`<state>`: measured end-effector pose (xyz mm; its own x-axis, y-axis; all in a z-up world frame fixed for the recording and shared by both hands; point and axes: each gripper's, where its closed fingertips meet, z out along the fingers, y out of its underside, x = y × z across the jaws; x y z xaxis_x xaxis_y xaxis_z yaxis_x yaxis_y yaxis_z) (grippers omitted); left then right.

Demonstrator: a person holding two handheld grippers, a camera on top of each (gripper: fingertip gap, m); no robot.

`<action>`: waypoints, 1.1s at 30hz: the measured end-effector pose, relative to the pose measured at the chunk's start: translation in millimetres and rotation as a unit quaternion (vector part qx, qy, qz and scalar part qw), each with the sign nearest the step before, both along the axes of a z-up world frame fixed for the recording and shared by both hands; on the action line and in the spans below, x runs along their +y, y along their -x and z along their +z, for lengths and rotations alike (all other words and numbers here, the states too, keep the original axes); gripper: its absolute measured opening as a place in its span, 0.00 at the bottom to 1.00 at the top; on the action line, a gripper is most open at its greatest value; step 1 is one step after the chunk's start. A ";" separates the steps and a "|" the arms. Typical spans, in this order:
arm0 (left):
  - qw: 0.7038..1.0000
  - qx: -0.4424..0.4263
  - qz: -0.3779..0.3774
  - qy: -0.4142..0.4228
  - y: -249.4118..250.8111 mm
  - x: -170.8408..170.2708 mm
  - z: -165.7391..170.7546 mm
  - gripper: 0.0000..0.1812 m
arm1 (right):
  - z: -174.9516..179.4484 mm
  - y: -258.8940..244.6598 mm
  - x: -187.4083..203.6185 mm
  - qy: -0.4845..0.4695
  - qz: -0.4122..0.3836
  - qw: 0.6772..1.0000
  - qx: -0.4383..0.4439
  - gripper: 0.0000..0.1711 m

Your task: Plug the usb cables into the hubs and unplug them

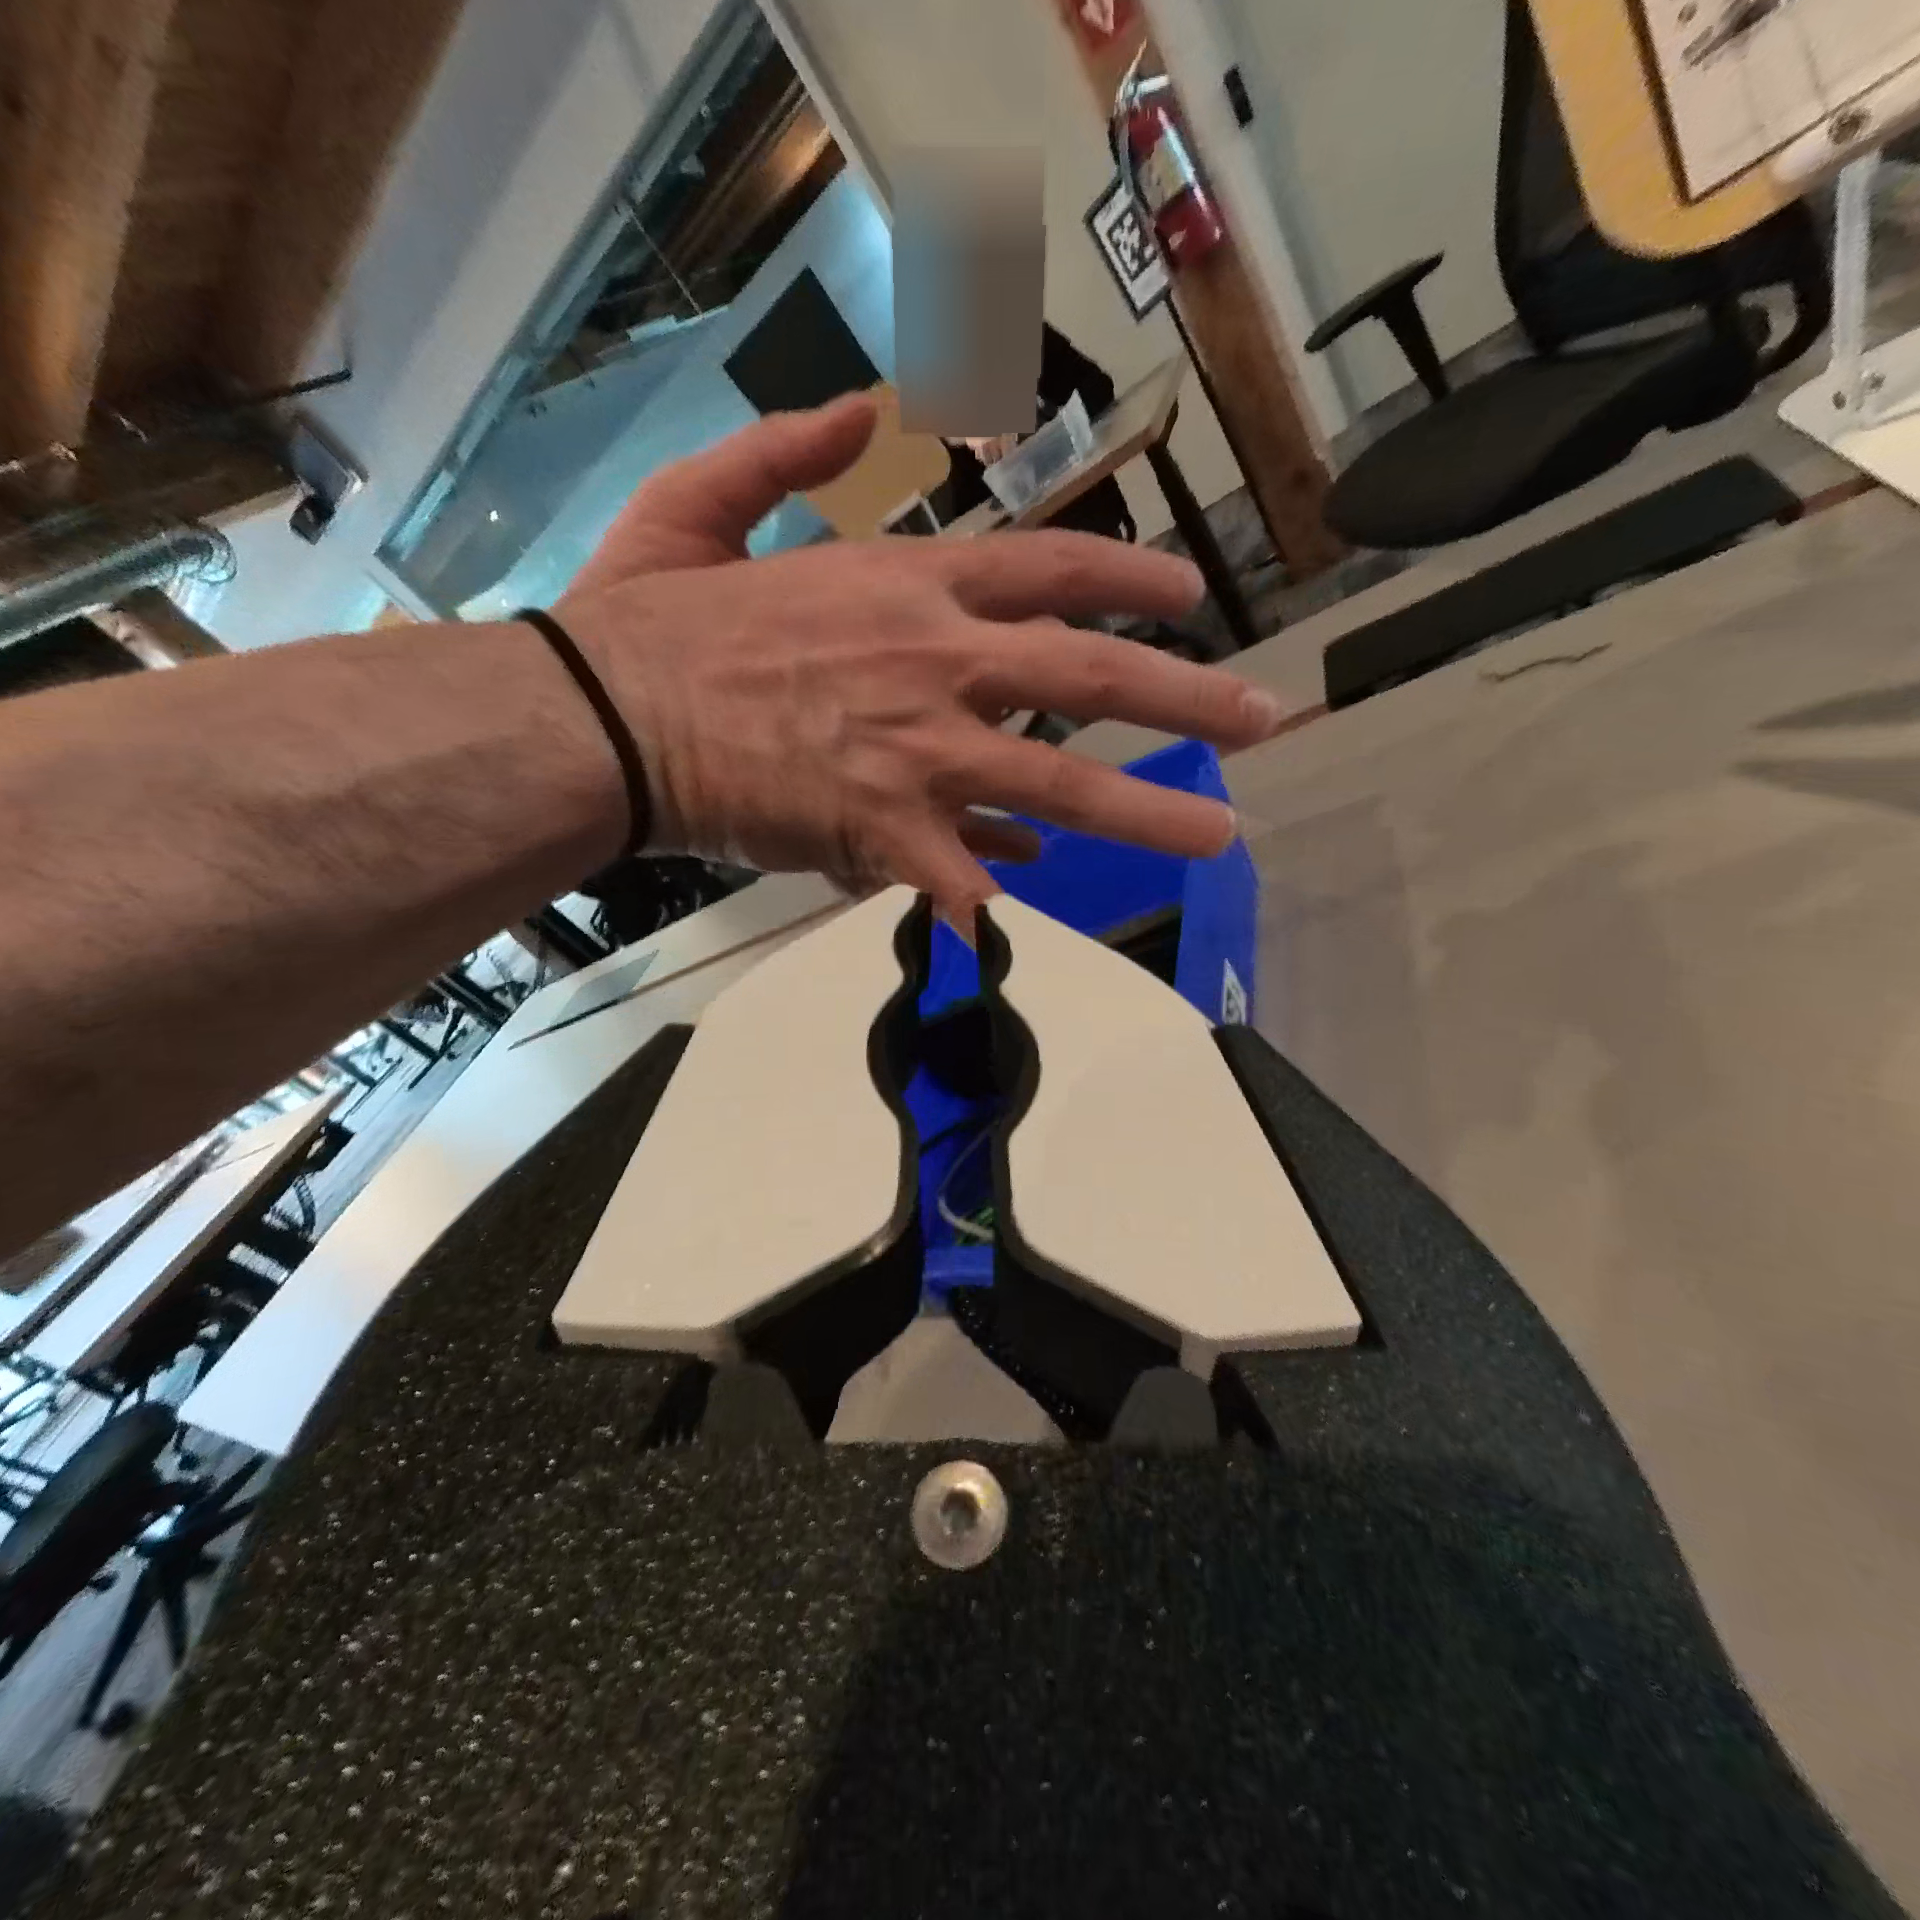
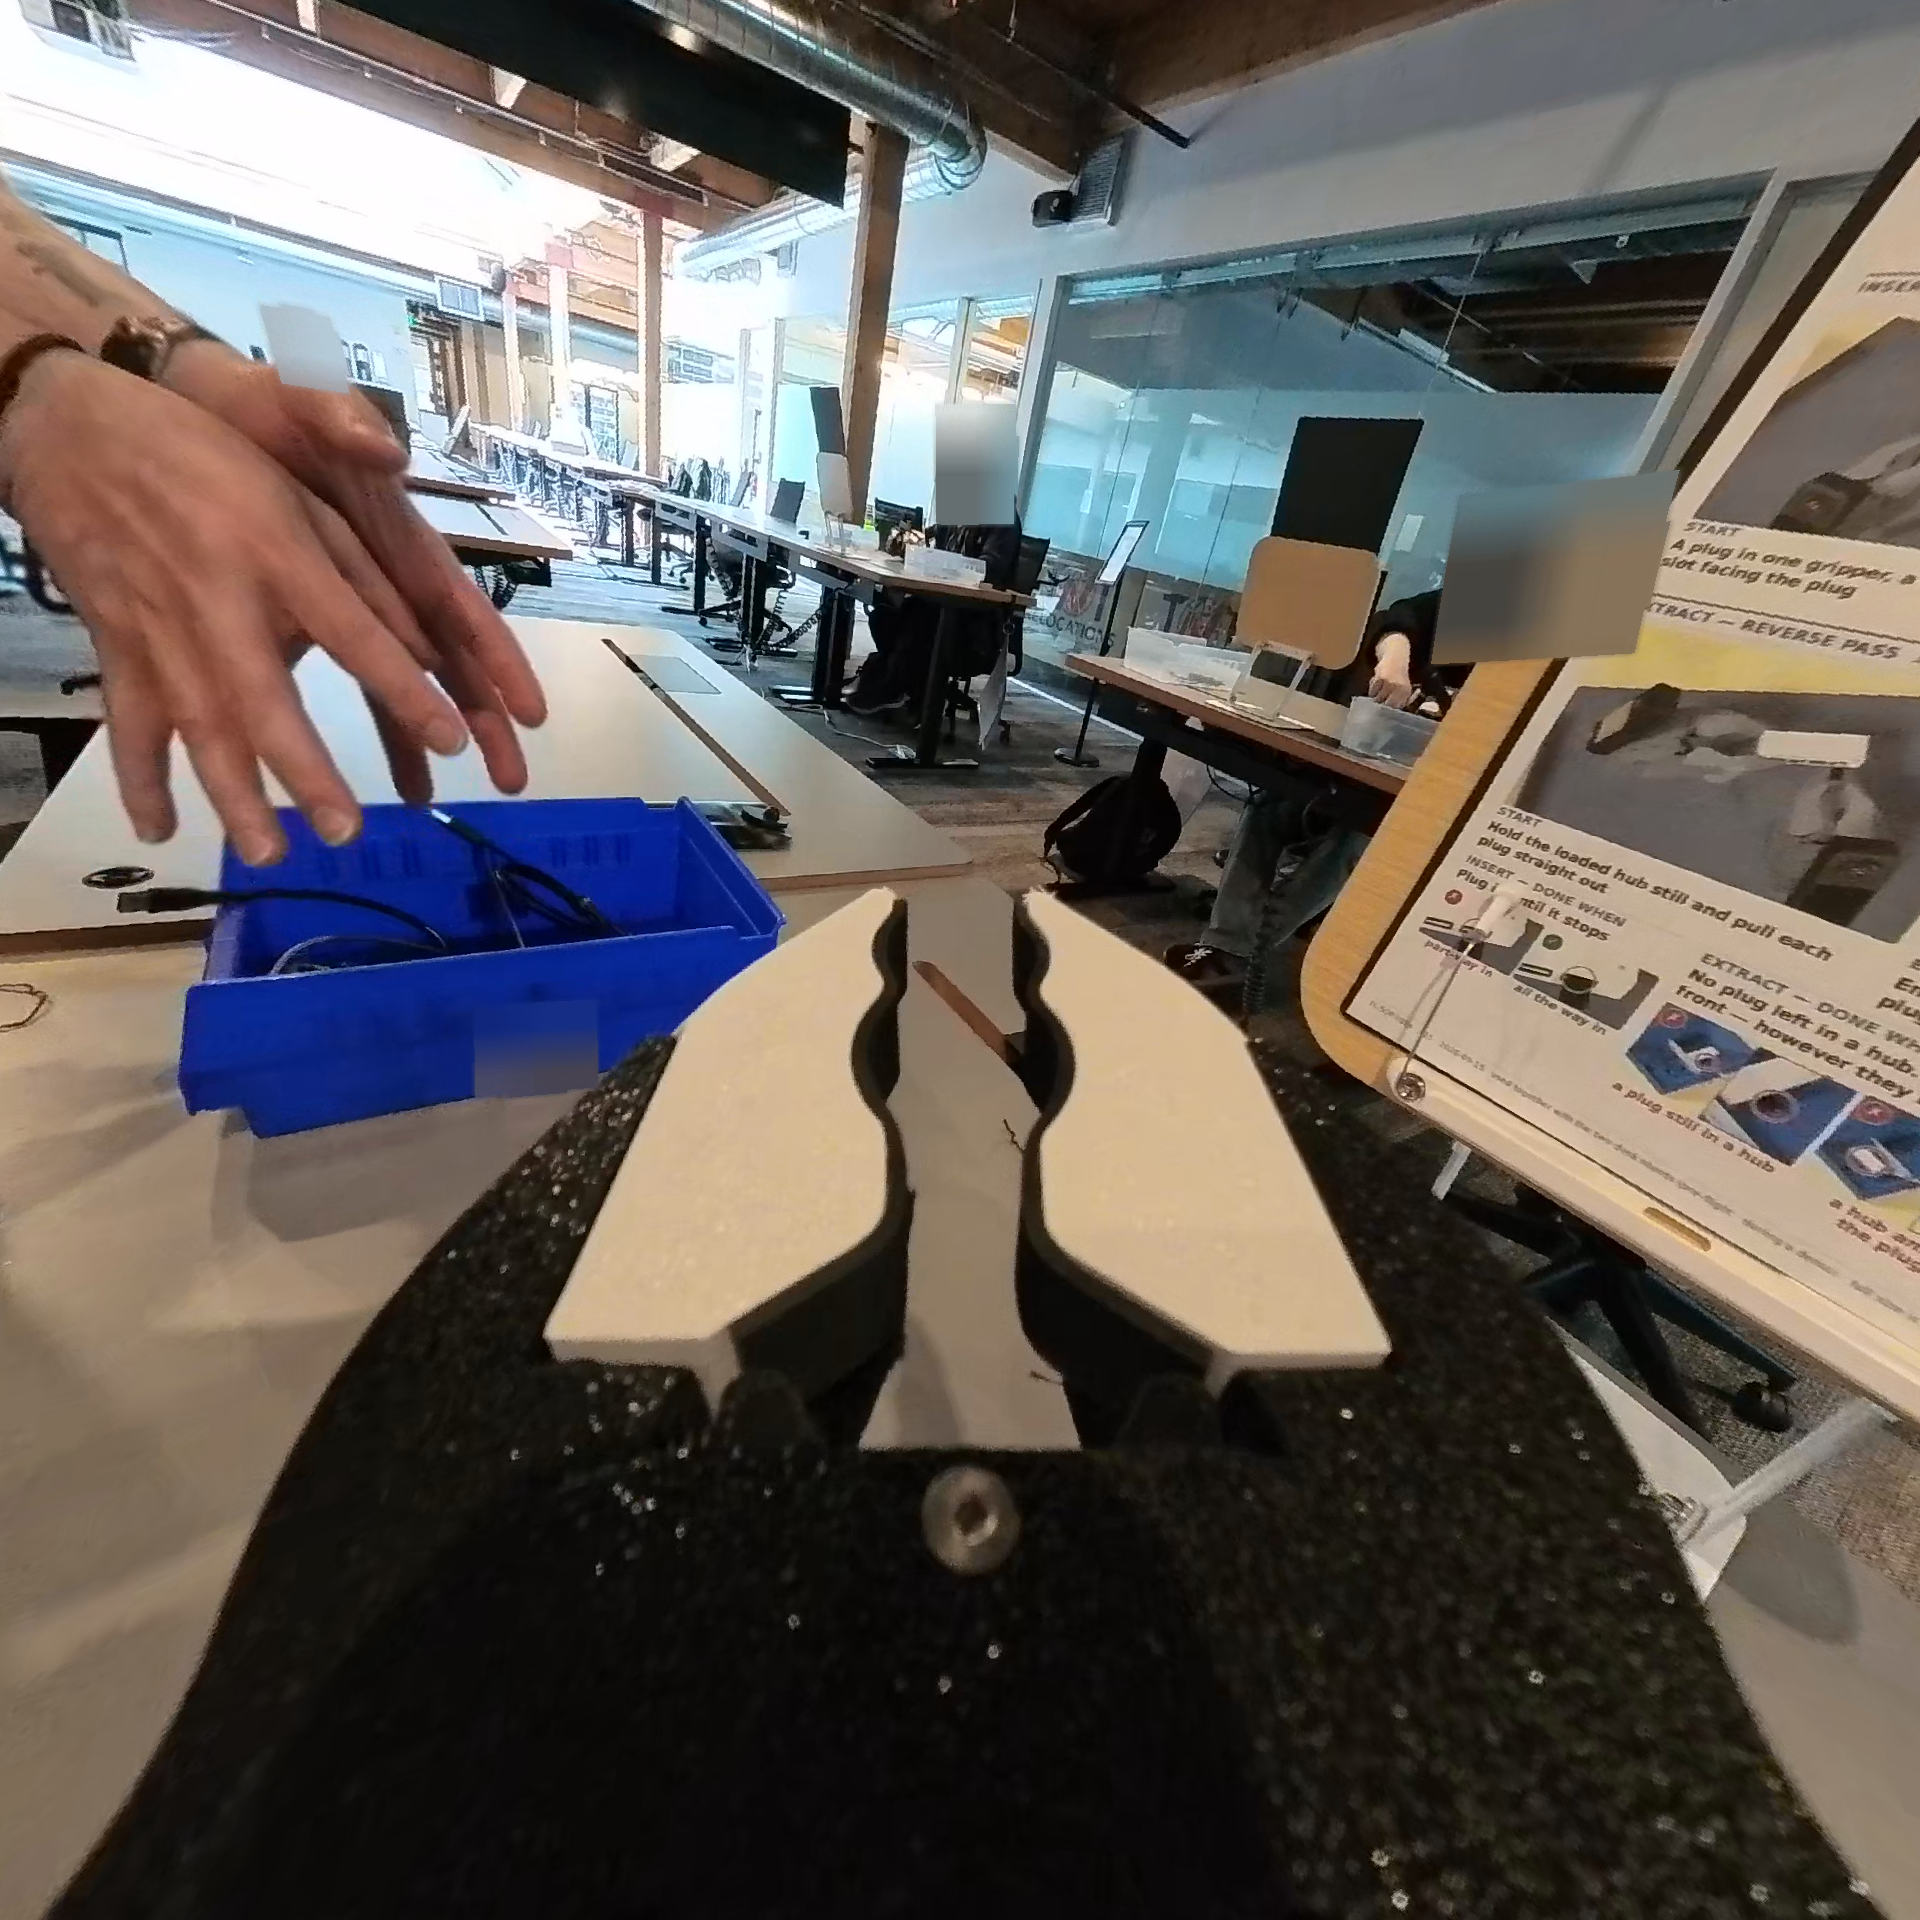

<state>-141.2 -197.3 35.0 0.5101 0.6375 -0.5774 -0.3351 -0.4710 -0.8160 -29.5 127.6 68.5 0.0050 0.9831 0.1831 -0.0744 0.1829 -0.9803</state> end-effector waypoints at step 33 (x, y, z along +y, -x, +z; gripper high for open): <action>0.994 -0.083 -0.075 -0.003 -3.6 12.3 -18.8 0.05 | -2.5 10.0 -4.0 -0.007 0.006 1.000 -0.012 0.11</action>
